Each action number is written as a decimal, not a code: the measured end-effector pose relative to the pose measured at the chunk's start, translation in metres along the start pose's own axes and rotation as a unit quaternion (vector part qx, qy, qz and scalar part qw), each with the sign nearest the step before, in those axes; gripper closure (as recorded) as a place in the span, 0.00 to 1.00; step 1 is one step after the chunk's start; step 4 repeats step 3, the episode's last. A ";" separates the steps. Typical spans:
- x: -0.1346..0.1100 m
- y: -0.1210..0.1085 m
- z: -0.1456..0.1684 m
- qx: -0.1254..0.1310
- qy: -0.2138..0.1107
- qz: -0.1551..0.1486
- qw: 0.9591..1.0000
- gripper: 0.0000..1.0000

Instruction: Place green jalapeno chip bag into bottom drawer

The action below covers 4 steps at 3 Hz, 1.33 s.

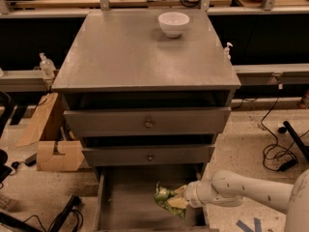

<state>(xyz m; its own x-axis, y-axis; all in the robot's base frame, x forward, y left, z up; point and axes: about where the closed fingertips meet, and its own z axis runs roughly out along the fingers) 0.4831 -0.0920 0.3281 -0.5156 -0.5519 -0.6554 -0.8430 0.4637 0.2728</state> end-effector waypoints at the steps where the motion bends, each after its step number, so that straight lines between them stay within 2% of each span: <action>1: 0.000 0.001 0.001 -0.002 0.000 0.000 1.000 0.05; 2: 0.000 0.002 0.002 -0.002 0.000 0.000 1.000 0.00; 4: 0.000 0.002 0.002 -0.002 0.000 0.000 1.000 0.00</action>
Offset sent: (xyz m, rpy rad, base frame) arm -0.0006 0.0013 -0.0005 0.0012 0.0014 0.0020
